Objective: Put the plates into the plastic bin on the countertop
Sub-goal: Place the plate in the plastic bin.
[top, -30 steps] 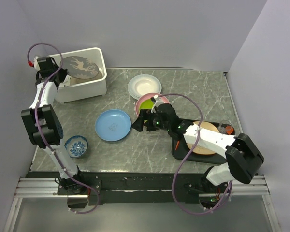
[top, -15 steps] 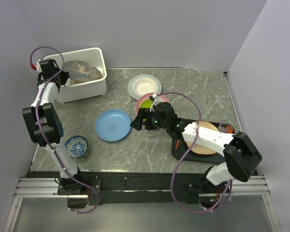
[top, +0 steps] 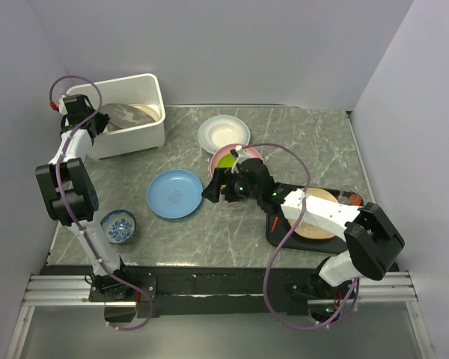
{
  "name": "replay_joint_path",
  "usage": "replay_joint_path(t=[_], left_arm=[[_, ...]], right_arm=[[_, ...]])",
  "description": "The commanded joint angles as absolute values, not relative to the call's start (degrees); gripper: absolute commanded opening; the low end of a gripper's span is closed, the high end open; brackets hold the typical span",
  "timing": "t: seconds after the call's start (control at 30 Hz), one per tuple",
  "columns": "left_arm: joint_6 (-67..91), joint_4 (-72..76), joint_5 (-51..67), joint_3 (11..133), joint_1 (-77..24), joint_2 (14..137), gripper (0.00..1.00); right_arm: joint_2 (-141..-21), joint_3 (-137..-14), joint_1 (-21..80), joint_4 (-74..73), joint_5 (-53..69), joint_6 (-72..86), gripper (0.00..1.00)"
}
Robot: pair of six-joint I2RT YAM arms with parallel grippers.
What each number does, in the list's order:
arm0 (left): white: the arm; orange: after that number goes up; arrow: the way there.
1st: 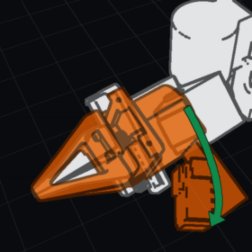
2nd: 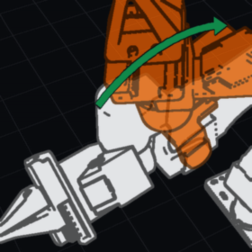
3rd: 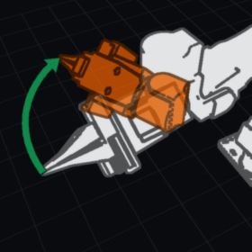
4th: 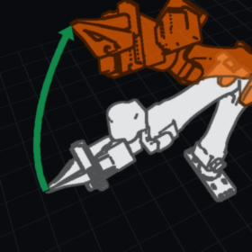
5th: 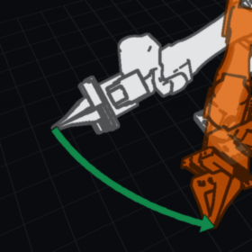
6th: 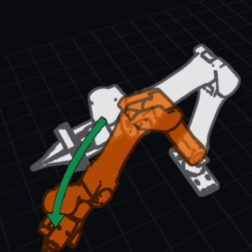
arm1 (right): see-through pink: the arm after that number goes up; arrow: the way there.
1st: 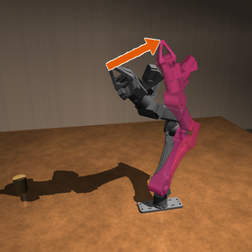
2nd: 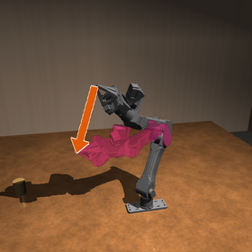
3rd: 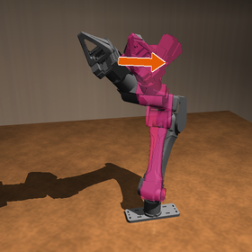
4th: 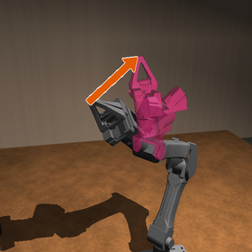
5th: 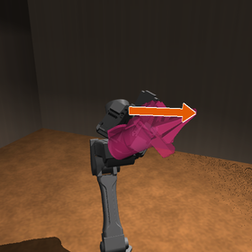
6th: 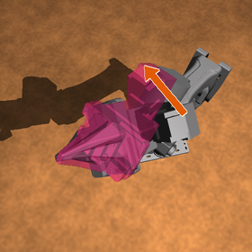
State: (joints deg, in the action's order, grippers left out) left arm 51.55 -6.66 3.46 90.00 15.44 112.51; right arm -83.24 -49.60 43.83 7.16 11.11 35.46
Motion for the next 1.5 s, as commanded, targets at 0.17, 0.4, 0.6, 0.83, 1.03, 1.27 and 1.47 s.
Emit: replay_joint_path(t=[0.17, 0.4, 0.6, 0.83, 1.03, 1.27, 1.47], left_arm=[[50.8, -4.66, 1.06, 92.64, 15.47, 112.32, 0.37], [50.54, -5.1, 0.18, 92.02, 15.38, 111.27, 0.62], [50.19, -4.75, 0.18, 91.5, 15.47, 109.95, 0.74], [50.01, -1.94, 0.97, 89.48, 15.21, 106.53, 0.78], [48.25, -0.7, 0.79, 88.16, 12.31, 99.16, 0.87], [47.46, 0.95, 3.69, 81.85, 9.23, 90.01, 0.94], [44.22, 0.09, 7.81, 78.4, 4.49, 84.91, 0.99]], right_arm=[[-83.06, -51.42, 43.42, 8.26, 11.69, 35.24, 0.91], [-82.97, -51.24, 43.42, 8.26, 11.78, 35.33, 0.91], [-82.97, -50.98, 43.42, 8.44, 11.78, 35.42, 0.91], [-82.88, -50.8, 43.33, 8.44, 11.78, 35.6, 0.91], [-82.88, -50.36, 43.42, 8.88, 11.86, 36.12, 0.91], [-82.44, -48.87, 43.42, 10.11, 11.95, 37.97, 0.91], [-79.9, -47.29, 43.51, 8.97, 10.11, 38.49, 0.91]])
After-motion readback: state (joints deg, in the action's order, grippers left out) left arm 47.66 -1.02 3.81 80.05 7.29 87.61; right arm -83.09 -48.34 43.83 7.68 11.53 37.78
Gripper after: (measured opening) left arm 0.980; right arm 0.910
